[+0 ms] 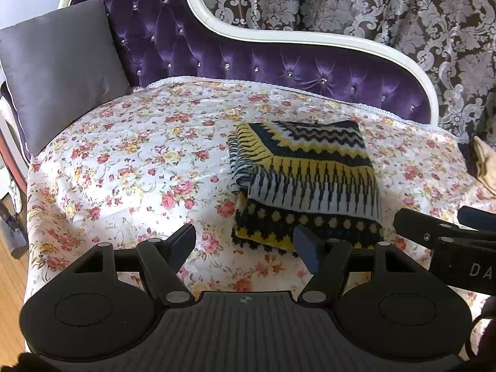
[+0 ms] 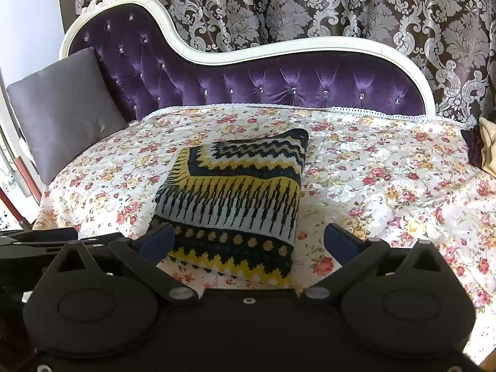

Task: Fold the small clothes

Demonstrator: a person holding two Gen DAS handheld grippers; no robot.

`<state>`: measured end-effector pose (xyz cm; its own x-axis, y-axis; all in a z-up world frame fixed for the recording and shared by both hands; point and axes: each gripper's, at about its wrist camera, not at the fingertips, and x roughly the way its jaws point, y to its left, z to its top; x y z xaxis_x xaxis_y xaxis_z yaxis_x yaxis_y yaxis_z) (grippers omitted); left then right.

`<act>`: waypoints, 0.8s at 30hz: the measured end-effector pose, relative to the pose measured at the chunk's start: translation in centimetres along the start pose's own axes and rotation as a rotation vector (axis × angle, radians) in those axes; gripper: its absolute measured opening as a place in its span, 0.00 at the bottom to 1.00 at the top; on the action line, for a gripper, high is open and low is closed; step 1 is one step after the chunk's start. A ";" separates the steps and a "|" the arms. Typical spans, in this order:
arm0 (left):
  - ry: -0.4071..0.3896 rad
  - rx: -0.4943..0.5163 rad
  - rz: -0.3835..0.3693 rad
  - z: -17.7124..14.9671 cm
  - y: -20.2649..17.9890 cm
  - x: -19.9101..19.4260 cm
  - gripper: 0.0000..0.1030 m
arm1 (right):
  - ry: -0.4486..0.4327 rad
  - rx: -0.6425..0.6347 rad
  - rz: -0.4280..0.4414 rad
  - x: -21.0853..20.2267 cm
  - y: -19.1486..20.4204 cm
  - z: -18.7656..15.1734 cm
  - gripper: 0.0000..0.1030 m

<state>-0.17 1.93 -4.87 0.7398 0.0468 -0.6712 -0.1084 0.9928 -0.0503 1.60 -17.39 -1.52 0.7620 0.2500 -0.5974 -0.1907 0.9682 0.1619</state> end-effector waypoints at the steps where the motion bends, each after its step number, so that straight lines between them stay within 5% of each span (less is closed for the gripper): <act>1: 0.000 0.000 -0.001 0.0 0.0 0.0 0.66 | -0.001 -0.004 -0.002 0.0 -0.1 0.0 0.99; 24: -0.027 0.004 0.044 1.1 0.9 -0.3 0.66 | 0.021 -0.033 0.009 1.0 0.0 0.3 0.99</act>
<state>0.18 2.96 -3.90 0.7523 0.0930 -0.6522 -0.1382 0.9902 -0.0181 2.53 -17.19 -1.86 0.7471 0.2589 -0.6122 -0.2187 0.9655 0.1415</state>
